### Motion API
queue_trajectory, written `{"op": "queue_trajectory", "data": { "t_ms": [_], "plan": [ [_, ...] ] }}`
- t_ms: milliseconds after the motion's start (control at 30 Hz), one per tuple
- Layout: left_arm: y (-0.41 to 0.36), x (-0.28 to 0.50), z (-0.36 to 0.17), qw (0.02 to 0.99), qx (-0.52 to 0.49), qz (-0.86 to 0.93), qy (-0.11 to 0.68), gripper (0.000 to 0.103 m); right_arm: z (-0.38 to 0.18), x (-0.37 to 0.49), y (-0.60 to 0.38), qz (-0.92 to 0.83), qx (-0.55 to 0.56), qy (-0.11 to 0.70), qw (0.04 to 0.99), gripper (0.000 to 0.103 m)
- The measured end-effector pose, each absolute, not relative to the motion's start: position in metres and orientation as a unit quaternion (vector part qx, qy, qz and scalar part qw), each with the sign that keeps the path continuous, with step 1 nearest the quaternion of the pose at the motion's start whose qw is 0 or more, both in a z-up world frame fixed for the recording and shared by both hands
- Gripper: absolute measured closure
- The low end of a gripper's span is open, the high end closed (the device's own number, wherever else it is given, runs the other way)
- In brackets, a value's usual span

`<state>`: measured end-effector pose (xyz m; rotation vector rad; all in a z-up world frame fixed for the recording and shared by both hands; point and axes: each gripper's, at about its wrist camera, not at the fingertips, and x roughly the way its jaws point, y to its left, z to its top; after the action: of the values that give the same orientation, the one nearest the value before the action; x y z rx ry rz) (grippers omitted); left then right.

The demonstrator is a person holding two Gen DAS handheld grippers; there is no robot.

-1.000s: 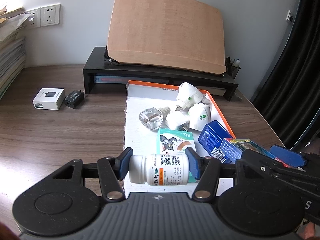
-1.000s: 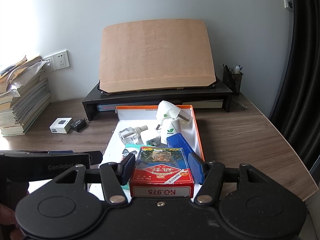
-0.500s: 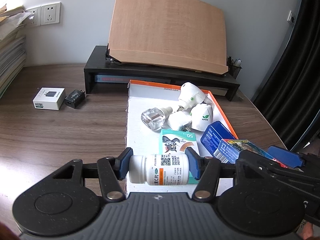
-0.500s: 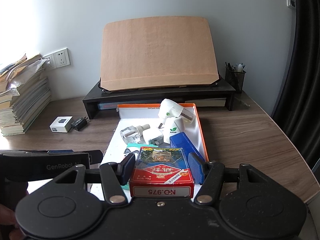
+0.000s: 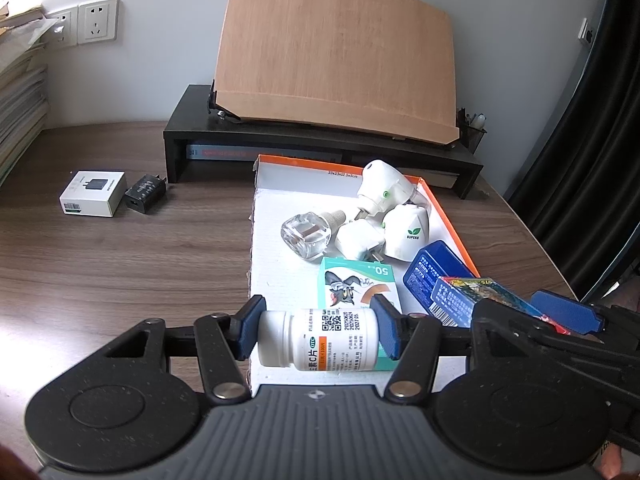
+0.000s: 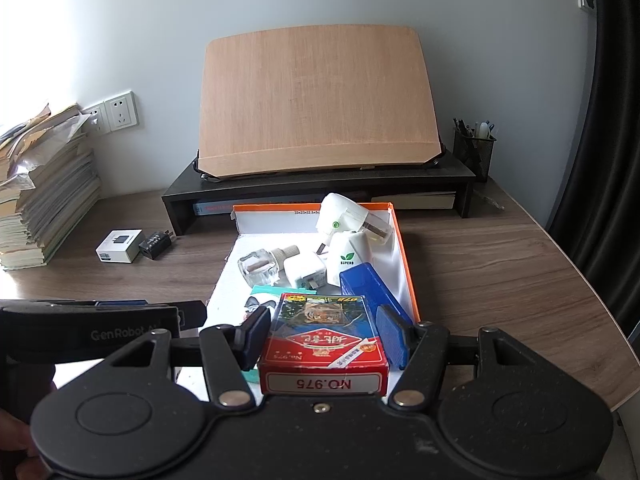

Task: Organize rigid objects

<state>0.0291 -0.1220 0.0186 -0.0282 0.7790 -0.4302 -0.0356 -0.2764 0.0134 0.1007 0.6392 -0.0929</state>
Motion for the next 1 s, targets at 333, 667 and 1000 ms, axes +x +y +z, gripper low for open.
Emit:
{"op": "queue_trajectory", "data": {
  "t_ms": [333, 667, 1000],
  "plan": [
    [-0.127, 0.032, 0.018, 0.902, -0.012, -0.210, 0.377, 0.045, 0.012, -0.031, -0.282, -0.044, 0.051, 0.314, 0.947, 0.032],
    [-0.130, 0.031, 0.016, 0.900, -0.010, -0.215, 0.379, 0.045, 0.012, -0.033, -0.287, -0.048, 0.055, 0.314, 0.947, 0.032],
    [-0.129, 0.029, 0.016, 0.901, -0.012, -0.212, 0.378, 0.045, 0.011, -0.035, -0.286, -0.045, 0.054, 0.313, 0.947, 0.032]
  ]
}}
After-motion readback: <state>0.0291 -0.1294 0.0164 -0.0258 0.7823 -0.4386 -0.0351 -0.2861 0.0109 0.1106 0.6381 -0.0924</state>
